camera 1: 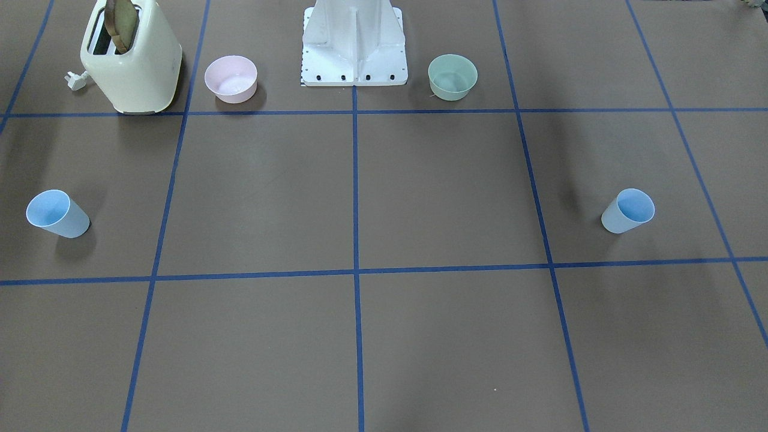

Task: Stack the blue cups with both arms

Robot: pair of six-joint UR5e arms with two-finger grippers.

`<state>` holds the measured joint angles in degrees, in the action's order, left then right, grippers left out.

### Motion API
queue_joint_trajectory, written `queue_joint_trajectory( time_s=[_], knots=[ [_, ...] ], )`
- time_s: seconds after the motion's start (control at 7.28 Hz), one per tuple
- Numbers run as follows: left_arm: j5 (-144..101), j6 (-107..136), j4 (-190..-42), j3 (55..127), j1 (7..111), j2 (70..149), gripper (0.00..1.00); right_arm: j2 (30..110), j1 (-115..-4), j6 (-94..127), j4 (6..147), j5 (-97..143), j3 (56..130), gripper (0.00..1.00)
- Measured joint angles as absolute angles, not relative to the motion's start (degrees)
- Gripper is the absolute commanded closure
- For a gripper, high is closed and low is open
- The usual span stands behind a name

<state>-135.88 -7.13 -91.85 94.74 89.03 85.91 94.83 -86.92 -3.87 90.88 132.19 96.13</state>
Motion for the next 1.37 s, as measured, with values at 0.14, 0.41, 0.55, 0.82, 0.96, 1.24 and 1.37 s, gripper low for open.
queue_joint_trajectory(
  time_s=[0.14,0.41,0.55,0.82,0.96,1.24,1.37],
  knots=[
    [-135.9,-7.1,-91.9,94.9,89.0,85.9,0.01,94.8,-86.9,-3.9,90.9,132.2,96.1,0.0],
    [-135.8,-7.1,-92.0,95.4,89.0,86.0,0.01,94.8,-86.9,-3.9,90.9,132.2,96.1,0.0],
    [-135.8,-7.1,-92.2,95.5,89.0,86.1,0.01,94.8,-86.9,-3.9,90.9,132.2,96.2,0.0],
    [-135.9,-7.0,-94.3,96.1,88.9,86.4,0.01,94.8,-86.9,-4.0,90.9,132.2,96.2,0.0],
    [-135.9,-7.0,-96.9,96.2,88.9,86.9,0.01,94.8,-86.9,-4.0,90.8,132.2,96.3,0.0],
    [-135.9,-7.0,-101.3,95.9,88.8,87.9,0.01,94.8,-86.9,-3.8,85.8,132.2,95.5,0.0],
    [-135.8,-6.9,-103.1,95.5,88.7,89.8,0.01,94.7,-86.9,-3.6,81.0,132.1,94.8,0.0]
  ],
)
